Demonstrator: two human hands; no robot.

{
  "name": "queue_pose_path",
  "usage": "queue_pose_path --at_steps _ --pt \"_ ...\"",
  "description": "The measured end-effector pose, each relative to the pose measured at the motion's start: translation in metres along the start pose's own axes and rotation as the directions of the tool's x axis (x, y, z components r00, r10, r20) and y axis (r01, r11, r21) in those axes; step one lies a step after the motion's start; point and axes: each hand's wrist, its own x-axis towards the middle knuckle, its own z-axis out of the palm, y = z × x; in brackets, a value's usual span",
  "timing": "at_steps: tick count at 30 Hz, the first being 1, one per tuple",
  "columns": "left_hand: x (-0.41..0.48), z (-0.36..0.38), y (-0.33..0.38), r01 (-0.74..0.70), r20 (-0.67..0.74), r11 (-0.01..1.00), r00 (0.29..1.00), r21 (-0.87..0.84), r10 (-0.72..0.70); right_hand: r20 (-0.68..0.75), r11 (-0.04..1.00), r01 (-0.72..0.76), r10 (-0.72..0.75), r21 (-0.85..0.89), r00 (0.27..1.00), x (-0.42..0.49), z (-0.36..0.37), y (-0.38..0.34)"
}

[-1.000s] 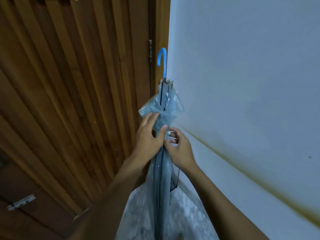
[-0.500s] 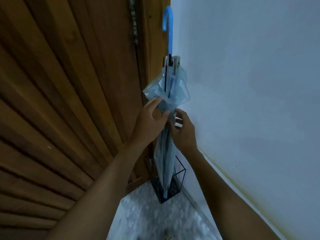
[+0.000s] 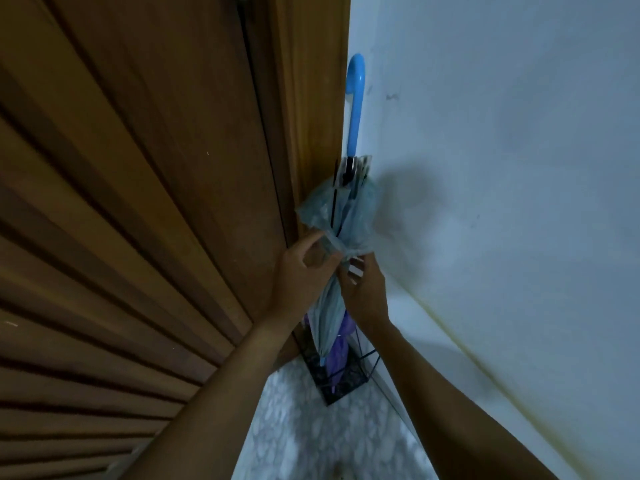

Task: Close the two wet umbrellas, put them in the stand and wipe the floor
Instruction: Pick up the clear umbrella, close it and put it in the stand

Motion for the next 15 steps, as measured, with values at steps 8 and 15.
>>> queue_pose_path --at_steps 8,15 --pt "0.000 0.026 -0.131 0.071 -0.170 0.996 0.984 0.063 -0.059 0.035 0.999 -0.020 0.021 -0.034 0.999 -0.019 0.030 0.128" --pt "-0.003 0.046 -0.219 0.114 -0.175 0.987 0.976 -0.110 -0.132 0.087 0.980 -0.052 0.070 -0.193 0.994 -0.036 0.052 0.215"
